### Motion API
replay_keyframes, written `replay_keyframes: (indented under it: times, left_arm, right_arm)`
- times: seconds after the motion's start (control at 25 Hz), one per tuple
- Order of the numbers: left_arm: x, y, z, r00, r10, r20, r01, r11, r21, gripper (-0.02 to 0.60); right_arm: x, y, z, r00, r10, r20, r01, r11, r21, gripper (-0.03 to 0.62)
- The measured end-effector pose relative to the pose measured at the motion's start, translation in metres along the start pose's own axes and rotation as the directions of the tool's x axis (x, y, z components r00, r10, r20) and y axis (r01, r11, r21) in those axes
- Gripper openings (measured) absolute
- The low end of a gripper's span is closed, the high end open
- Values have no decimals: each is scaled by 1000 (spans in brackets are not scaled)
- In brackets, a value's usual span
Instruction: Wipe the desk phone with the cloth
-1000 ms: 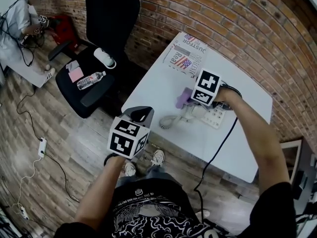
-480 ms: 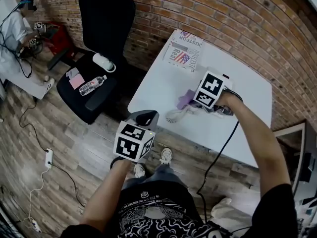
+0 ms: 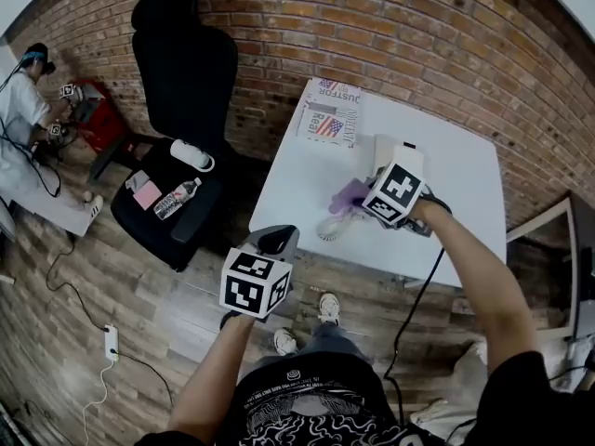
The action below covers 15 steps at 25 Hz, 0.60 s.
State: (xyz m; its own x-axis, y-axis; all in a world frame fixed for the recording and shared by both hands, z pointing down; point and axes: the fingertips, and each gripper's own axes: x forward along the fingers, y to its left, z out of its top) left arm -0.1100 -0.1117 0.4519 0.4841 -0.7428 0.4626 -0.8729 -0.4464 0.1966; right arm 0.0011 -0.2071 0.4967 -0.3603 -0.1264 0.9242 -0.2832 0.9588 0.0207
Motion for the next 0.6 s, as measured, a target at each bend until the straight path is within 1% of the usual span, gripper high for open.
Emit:
replay_keyframes:
  times: [0.12, 0.24, 0.4, 0.52, 0.6]
  left_arm:
    - [0, -4, 8, 999, -34, 7, 34, 999, 21, 6]
    - [4, -14, 22, 996, -83, 17, 82, 995, 54, 6]
    - [12, -31, 39, 988, -150, 23, 147, 985, 94, 6]
    - [18, -39, 48, 985, -171, 25, 168, 980, 110, 6]
    - [19, -44, 54, 983, -180, 30, 175, 977, 118, 6]
  right_arm:
    - [-21, 2, 5, 994, -64, 84, 60, 997, 52, 44]
    - [-51, 4, 1, 977, -127, 172, 101, 983, 154, 44]
    - [-100, 7, -14, 934, -250, 253, 173, 941, 292, 44]
    - [-124, 7, -28, 896, -327, 300, 207, 907, 368, 44]
    - [-139, 11, -38, 877, -354, 325, 211, 891, 403, 44]
